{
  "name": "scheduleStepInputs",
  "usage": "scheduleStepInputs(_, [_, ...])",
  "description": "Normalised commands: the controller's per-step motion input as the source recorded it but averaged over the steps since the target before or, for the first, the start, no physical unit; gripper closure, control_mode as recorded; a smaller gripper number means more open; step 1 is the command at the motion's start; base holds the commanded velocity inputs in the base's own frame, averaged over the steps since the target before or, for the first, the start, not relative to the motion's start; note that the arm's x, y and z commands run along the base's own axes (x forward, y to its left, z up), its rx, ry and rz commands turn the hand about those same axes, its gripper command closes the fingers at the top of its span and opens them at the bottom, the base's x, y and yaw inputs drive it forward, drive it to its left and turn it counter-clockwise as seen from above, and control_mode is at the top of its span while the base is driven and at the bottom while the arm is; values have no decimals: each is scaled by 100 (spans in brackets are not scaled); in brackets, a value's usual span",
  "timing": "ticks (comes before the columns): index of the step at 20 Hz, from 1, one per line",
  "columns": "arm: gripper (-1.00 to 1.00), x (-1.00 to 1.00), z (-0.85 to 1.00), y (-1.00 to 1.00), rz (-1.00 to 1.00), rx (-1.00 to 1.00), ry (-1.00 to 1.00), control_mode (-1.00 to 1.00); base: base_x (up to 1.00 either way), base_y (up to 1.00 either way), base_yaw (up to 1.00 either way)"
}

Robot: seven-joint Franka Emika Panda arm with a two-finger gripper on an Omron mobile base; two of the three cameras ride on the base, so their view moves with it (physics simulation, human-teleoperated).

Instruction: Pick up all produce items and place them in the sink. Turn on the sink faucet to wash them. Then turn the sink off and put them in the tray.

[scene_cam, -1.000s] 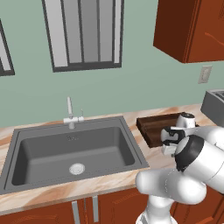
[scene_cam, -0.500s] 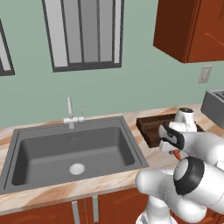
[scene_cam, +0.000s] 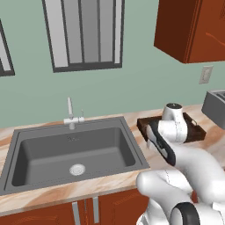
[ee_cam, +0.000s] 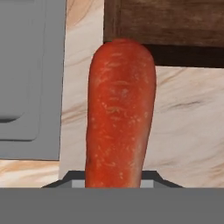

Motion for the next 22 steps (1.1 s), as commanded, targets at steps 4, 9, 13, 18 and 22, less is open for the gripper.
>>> scheduleStepInputs(4, [100, 24, 28, 86, 4, 0, 0, -100, 0, 0, 0])
scheduleStepInputs(9, [100, 42, 15, 82, 6, 0, 0, -100, 0, 0, 0])
scheduleStepInputs(13, [100, 51, 6, 74, 9, 0, 0, -100, 0, 0, 0])
scheduleStepInputs(18, [100, 56, 1, 70, 8, 0, 0, -100, 0, 0, 0])
scheduleStepInputs(22, [100, 48, 0, 59, 8, 0, 0, -100, 0, 0, 0])
